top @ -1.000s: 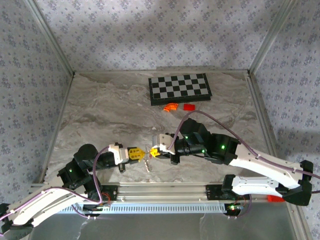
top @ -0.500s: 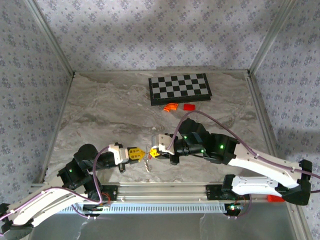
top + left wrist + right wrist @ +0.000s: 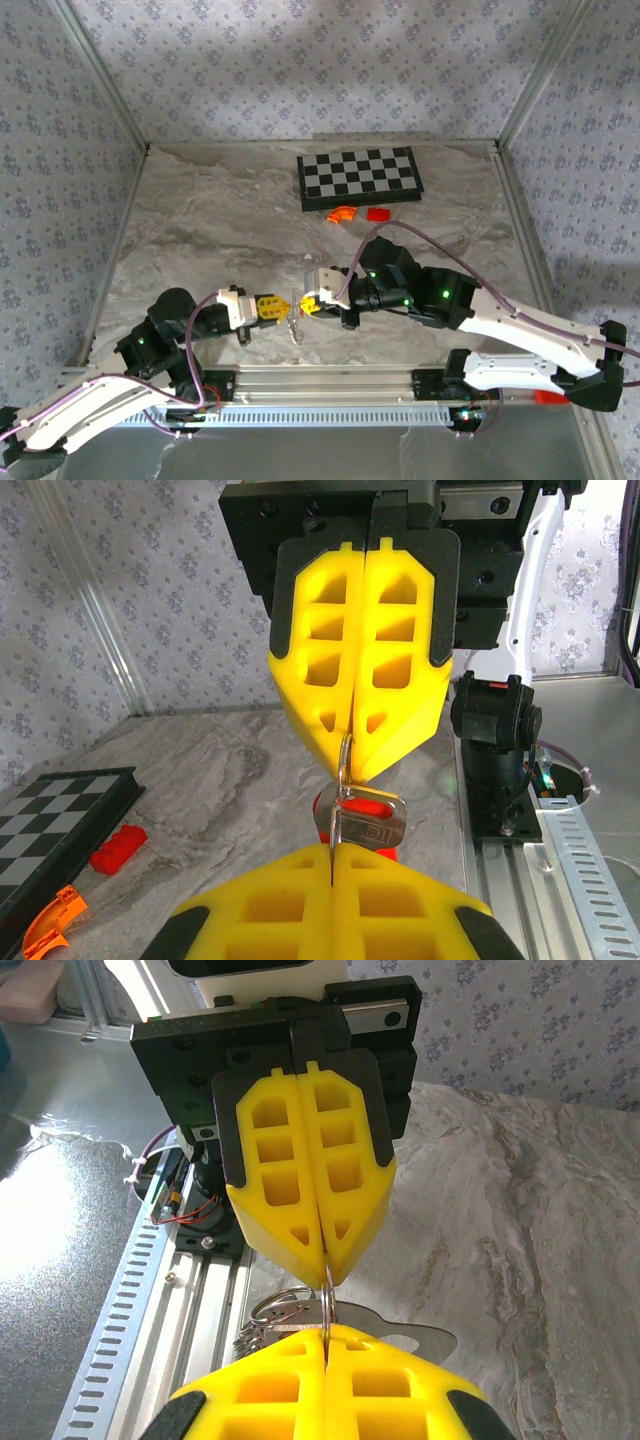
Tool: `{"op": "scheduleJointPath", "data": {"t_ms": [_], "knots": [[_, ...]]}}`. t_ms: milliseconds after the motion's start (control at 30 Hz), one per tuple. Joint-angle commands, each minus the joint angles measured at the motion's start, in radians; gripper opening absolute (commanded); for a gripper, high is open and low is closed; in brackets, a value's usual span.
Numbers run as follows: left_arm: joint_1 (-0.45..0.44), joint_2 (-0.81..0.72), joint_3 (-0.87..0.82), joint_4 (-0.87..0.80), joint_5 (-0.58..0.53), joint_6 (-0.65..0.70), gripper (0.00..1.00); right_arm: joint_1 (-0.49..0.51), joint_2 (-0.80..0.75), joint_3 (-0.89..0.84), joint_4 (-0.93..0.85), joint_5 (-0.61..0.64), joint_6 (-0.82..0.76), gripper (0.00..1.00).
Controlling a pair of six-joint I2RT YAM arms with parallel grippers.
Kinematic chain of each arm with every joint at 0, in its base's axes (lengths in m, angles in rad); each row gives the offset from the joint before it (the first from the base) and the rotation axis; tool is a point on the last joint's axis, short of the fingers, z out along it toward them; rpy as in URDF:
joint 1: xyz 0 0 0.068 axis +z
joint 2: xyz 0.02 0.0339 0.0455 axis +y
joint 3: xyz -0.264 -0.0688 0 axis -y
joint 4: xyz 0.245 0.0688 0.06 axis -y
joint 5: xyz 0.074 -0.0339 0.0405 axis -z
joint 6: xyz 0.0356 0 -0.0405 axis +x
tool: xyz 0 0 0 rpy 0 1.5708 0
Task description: Put the keys on the keyring
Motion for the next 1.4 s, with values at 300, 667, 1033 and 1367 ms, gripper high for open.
{"op": "scheduleJointPath", "data": {"t_ms": [300,667,1033,1367], "knots": [[-0.008,-0.002,0.035,0.025,0.022,0.017,0.0,-0.006,-0.016,0.006,0.004,0.015,-0.011,0.0],[-0.008,-0.003,0.034,0.023,0.022,0.015,0.0,-0.006,-0.01,0.0,0.006,0.017,-0.008,0.0],[-0.008,-0.006,0.033,0.022,0.021,0.014,0.0,-0.002,-0.002,0.002,0.0,-0.006,-0.009,0.0],[-0.008,-0.006,0.033,0.022,0.021,0.014,0.0,-0.002,0.005,0.004,-0.006,-0.015,-0.011,0.0]]}}
